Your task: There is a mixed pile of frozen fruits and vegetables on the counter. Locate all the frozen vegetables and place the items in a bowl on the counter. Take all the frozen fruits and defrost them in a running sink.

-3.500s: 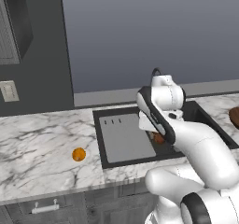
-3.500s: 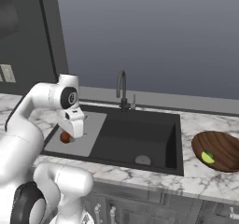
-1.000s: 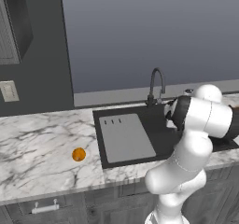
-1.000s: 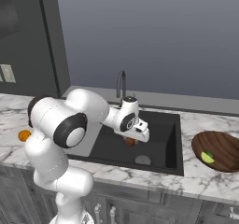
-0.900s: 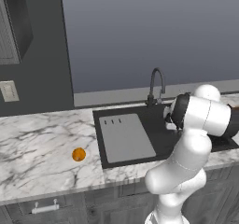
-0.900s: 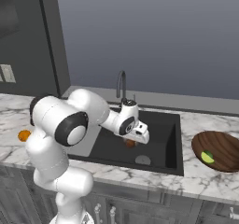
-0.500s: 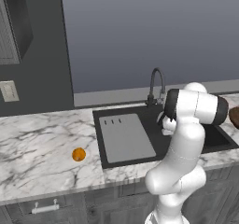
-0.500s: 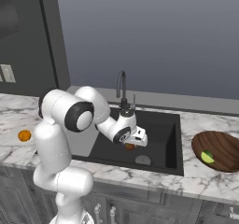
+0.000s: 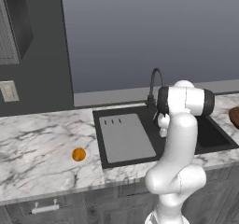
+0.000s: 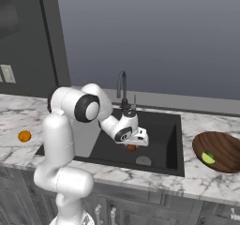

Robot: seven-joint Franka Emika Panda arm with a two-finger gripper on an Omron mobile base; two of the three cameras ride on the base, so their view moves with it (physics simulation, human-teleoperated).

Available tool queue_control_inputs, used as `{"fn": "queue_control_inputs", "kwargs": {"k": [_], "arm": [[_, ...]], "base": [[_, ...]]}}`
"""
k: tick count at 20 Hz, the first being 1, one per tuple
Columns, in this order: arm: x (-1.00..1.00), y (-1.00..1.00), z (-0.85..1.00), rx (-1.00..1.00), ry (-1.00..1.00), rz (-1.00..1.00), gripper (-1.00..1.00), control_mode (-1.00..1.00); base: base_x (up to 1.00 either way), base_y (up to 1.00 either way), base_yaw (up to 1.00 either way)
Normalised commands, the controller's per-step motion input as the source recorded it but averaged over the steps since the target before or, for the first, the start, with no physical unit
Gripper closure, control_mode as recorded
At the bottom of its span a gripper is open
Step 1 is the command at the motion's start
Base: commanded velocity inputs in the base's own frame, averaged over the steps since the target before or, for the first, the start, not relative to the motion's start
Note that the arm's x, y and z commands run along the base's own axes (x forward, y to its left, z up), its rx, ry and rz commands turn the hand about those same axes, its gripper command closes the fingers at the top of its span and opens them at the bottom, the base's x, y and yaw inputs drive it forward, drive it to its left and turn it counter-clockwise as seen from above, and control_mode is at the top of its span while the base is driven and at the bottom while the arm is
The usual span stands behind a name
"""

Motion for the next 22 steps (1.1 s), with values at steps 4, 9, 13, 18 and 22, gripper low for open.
{"fn": "queue_control_inputs", "kwargs": {"k": [4,9,13,18,22], "arm": [[0.27,0.05,-0.32,-0.01,0.01,0.05,1.0,-1.0],[0.17,0.01,-0.4,0.0,0.0,0.05,1.0,-1.0],[0.09,0.01,-0.31,0.0,0.0,0.04,1.0,-1.0],[0.02,0.01,-0.18,0.01,0.0,0.02,-1.0,-1.0],[0.0,0.01,-0.01,0.0,0.0,0.0,-1.0,-1.0]], "base": [[0.0,0.0,0.0],[0.0,0.0,0.0],[0.0,0.0,0.0],[0.0,0.0,0.0],[0.0,0.0,0.0]]}}
